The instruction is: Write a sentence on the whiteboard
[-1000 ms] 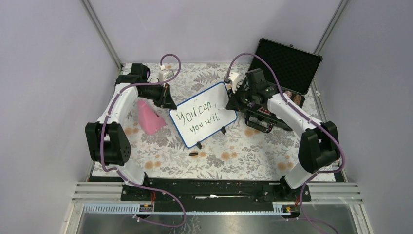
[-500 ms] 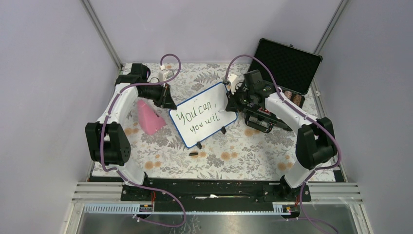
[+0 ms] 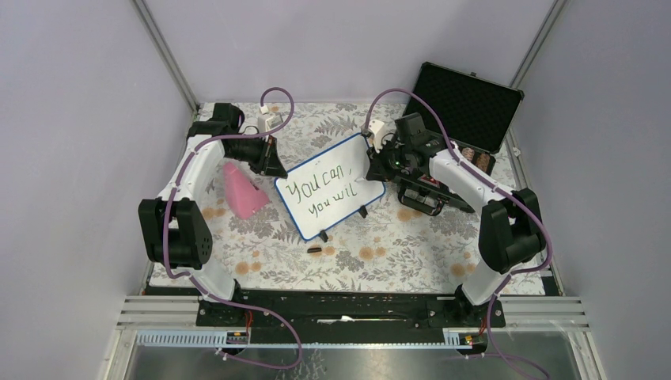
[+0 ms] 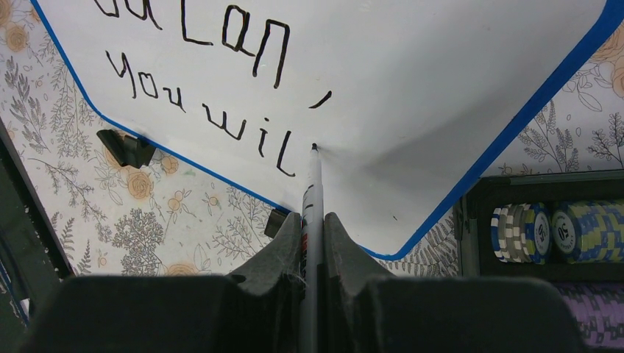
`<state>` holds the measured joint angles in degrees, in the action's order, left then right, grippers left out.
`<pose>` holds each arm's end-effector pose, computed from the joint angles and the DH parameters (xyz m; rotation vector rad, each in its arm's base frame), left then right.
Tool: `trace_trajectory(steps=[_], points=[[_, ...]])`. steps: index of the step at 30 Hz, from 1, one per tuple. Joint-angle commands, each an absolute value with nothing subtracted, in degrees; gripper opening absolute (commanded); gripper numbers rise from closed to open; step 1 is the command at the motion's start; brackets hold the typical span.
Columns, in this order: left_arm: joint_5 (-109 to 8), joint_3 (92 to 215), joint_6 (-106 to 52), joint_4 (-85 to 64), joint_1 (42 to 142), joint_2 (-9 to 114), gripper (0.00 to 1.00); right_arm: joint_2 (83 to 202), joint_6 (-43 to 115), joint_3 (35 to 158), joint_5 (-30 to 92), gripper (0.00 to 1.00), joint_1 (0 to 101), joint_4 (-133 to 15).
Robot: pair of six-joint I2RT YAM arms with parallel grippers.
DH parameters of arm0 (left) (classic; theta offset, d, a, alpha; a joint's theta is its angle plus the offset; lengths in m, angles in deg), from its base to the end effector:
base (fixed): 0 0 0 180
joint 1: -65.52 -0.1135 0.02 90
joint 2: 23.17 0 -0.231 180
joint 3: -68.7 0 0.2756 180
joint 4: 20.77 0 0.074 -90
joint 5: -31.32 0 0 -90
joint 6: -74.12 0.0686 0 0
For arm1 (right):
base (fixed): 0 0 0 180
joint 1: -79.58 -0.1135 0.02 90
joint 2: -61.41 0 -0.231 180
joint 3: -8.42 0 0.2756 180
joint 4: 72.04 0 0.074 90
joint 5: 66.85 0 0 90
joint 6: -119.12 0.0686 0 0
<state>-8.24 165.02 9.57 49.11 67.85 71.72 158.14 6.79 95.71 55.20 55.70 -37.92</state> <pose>0.3560 -0.0674 0.2411 0.7916 2.2974 -1.0245 0.3645 0.2012 0.2066 -1.1432 1.9697 0.6623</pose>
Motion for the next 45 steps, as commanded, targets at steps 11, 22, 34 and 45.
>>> trace_trajectory(steps=[11, 22, 34, 45], points=[[-11.63, 165.54, 10.58, 47.27, 68.42, 71.14, 0.0, 157.2, 5.52, 92.98, 54.34, 0.0, 56.02, -39.72], [-11.48, 165.4, 10.57, 47.27, 68.42, 71.28, 0.0, 155.89, 5.08, 90.36, 53.1, 0.0, 55.98, -40.44], [-11.61, 165.68, 10.4, 47.31, 68.42, 71.4, 0.0, 154.11, 4.46, 92.01, 50.17, 0.0, 56.35, -40.14], [-11.39, 165.41, 10.44, 47.29, 68.42, 71.17, 0.0, 150.91, 5.56, 93.43, 55.59, 0.0, 56.5, -36.94]])
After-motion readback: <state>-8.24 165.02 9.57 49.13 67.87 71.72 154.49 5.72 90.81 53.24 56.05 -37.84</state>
